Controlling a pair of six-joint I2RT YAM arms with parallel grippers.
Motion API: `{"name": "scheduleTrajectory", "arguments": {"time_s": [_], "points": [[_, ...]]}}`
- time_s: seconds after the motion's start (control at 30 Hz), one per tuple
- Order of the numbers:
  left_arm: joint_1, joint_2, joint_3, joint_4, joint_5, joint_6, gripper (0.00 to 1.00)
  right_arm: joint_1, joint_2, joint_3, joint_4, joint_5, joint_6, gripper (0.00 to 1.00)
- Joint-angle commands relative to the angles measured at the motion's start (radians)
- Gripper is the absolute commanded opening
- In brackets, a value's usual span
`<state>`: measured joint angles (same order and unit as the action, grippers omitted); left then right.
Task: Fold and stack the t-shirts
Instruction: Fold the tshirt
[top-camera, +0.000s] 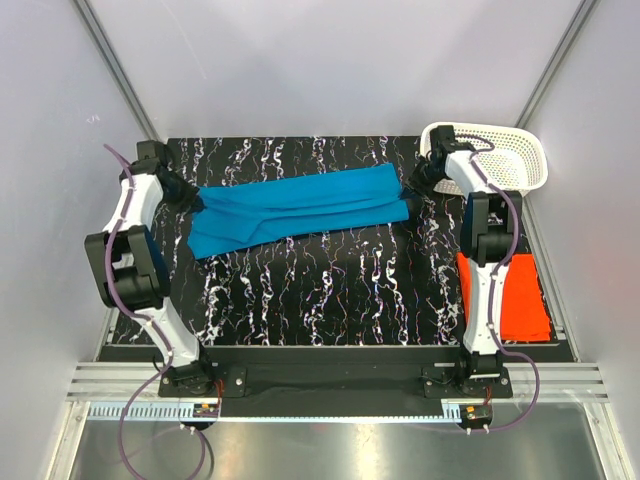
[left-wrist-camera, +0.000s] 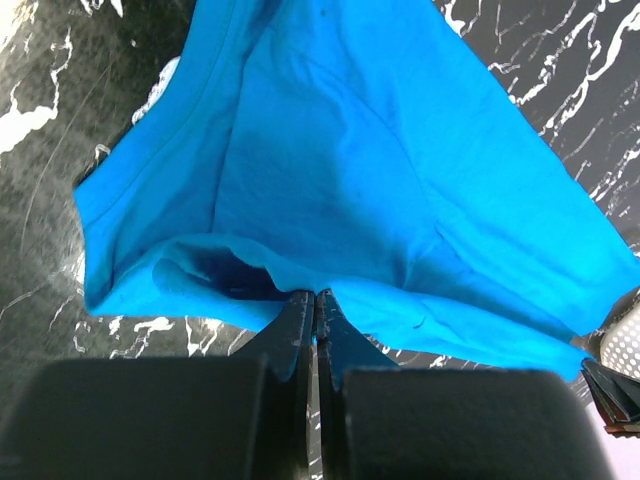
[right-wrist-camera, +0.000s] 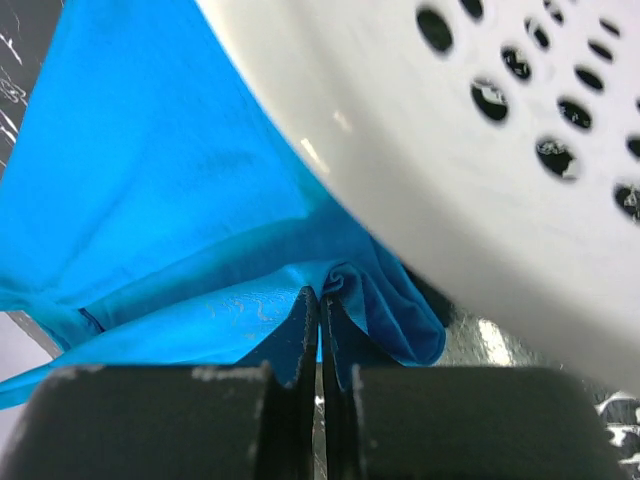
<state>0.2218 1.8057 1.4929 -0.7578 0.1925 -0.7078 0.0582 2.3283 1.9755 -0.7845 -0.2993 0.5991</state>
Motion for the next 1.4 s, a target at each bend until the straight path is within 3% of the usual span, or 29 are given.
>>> {"name": "scheduleTrajectory", "arguments": {"time_s": [0.0,0.77,1.03,1.17,1.2,1.3,1.37], "points": [[0.005,0.035,0.073,0.021,0.030,0.002,0.00,0.003,0.022,0.063,-0.015,0.002,-0.012,0.01],[0.010,0.222,0.240,0.021,0.058,-0.012,0.00,0.015,0.192,0.336,-0.108,0.019,-0.015,0.05],[0.011,0.268,0.280,0.023,0.064,-0.007,0.00,0.017,0.230,0.419,-0.163,0.025,-0.033,0.29],[0.010,0.296,0.316,0.028,0.059,0.052,0.27,0.020,0.247,0.499,-0.216,0.026,-0.045,0.39],[0.008,0.288,0.326,0.026,0.052,0.066,0.38,0.020,0.243,0.526,-0.235,0.023,-0.047,0.40],[0.010,0.255,0.323,0.029,0.001,0.126,0.48,0.032,0.189,0.522,-0.249,0.031,-0.064,0.42],[0.007,0.201,0.310,0.029,-0.034,0.171,0.48,0.046,0.139,0.499,-0.249,0.049,-0.077,0.44]]}}
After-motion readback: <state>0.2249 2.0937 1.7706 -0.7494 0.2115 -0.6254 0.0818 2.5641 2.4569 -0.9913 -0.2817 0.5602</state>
